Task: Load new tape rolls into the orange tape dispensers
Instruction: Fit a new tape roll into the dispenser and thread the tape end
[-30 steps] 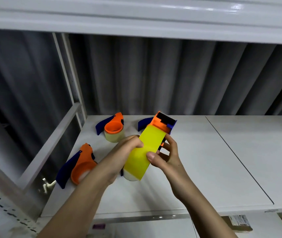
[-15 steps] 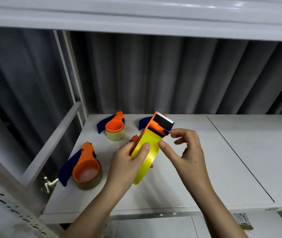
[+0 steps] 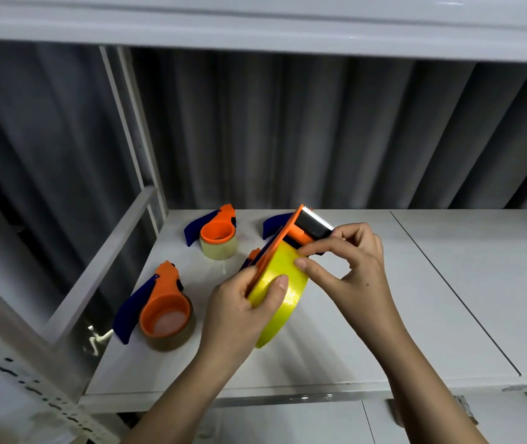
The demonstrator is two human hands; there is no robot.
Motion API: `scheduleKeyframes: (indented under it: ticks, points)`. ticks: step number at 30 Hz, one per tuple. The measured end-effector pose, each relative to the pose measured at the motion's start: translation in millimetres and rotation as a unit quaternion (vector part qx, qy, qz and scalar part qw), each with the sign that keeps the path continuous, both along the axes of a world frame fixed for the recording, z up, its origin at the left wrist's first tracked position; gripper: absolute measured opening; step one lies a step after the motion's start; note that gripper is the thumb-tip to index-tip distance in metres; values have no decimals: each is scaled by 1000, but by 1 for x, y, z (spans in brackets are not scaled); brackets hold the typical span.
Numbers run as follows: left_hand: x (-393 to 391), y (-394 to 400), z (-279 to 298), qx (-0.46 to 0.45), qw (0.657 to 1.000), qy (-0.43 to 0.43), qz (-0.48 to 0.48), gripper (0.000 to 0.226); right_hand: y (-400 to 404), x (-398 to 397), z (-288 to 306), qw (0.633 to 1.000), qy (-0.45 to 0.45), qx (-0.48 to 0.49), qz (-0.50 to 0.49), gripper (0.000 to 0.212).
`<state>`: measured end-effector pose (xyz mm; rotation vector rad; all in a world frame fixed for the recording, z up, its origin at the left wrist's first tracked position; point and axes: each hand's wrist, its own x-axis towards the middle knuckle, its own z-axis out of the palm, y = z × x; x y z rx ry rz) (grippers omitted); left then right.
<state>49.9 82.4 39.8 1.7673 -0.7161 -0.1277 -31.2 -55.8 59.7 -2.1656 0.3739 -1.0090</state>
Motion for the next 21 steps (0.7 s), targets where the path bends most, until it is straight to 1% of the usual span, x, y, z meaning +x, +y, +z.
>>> scheduleKeyframes:
  ticks: [2,4,6,8,10,15,21]
  points:
    - [0,1,-1,2,1000,-6,0,52,-2,0,0,1000,3,-7,-5,19]
    - [1,1,-1,4,1000,-9,1,55,-3,0,-1,999,-2,-46,-22,20]
    - [2,0,-2,6,1000,-10,0,57,-4,0,-2,989,-17,-136,-48,20]
    - [2,-1,-4,10,1000,-13,0,57,-3,1,-4,968,-27,-235,-77,20]
    - [3,-2,-5,14,1000,-20,0,56,-2,1,-5,951,-33,-293,-97,21]
    - [4,-2,-7,20,999,-29,2,59,1,3,-7,933,-17,-345,-101,22]
    - [5,-2,-6,22,999,-28,-1,60,-1,6,-9,933,3,-348,-93,24]
